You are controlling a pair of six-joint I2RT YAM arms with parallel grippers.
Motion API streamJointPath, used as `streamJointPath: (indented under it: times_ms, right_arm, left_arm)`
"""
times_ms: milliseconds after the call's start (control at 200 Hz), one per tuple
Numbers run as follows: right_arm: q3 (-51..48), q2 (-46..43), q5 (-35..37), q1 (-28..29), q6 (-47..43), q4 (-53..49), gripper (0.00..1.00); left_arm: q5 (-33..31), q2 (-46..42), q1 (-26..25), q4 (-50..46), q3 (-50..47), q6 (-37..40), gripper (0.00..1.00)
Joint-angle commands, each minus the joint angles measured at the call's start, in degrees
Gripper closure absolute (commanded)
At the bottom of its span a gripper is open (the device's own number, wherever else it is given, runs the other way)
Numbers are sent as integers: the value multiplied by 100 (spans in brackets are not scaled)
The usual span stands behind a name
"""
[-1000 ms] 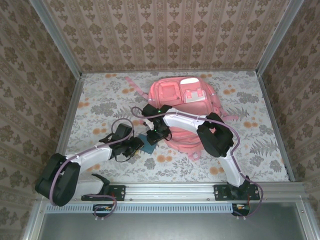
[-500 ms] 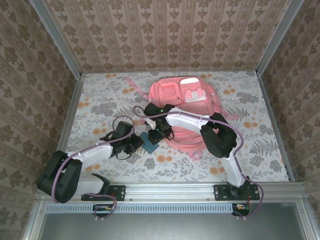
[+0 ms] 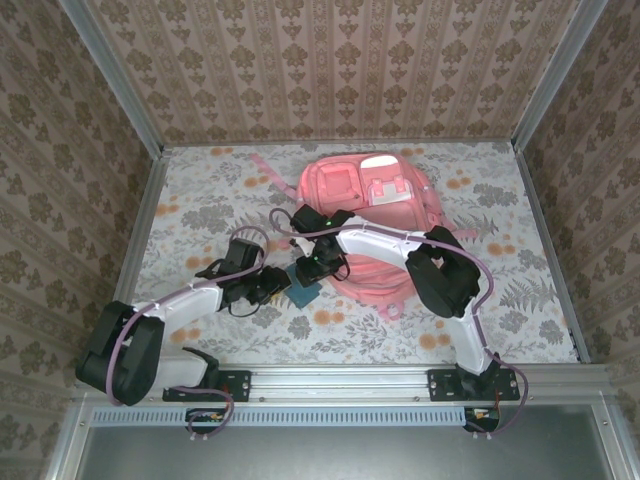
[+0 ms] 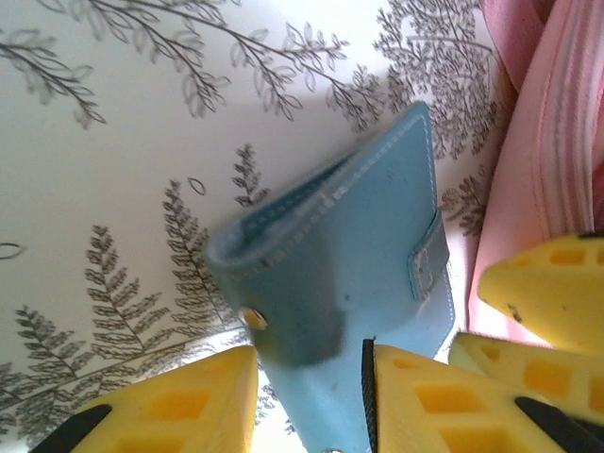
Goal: Pack the student bag
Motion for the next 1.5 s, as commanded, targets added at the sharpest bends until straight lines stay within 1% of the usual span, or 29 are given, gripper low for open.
streamJointPath:
  times_ms: [0,135,260,550,820,900,1010,1150,1225,1335,1495]
  right_arm:
    - [76,155,98,-42,268,106,63]
    - [-173,142,-16,-40,419,351,69]
    - [-214,282,-169,-40,484,324,74]
    - [-295,461,-185,-55,515,234,75]
    - [-323,531,-23,-117,708,172,77]
    - [-336,527,-15,-119,742,164,79]
    - [-341,540,-58,-132,788,171,79]
    - [-310,591,-111,-145,833,149,80]
    - [-332,592,-128,-149,833,165,80]
    - [-350,580,-192,-158,825,174,80]
    - [-426,494,-410,-164,803,300,80]
  left_arm:
    - [175,-89,56,37,38,140,63]
    - [307,105,62,317,-62,43,62]
    - [412,279,62,557,-100,-30,62]
    - [411,480,61,538,-100,-7,56]
    - [69,-33,62,-87,-52,124,55]
    - [90,-74,62,-81,-78,86,56]
    - [171,-11,65,25,-92,76,56]
    - [173,212,68,116,-53,47,50]
    - [271,313,61,359,-73,25,50]
    - [367,444,62,577,-18,23,52]
    - [581,656,61,1068,1,-34,62]
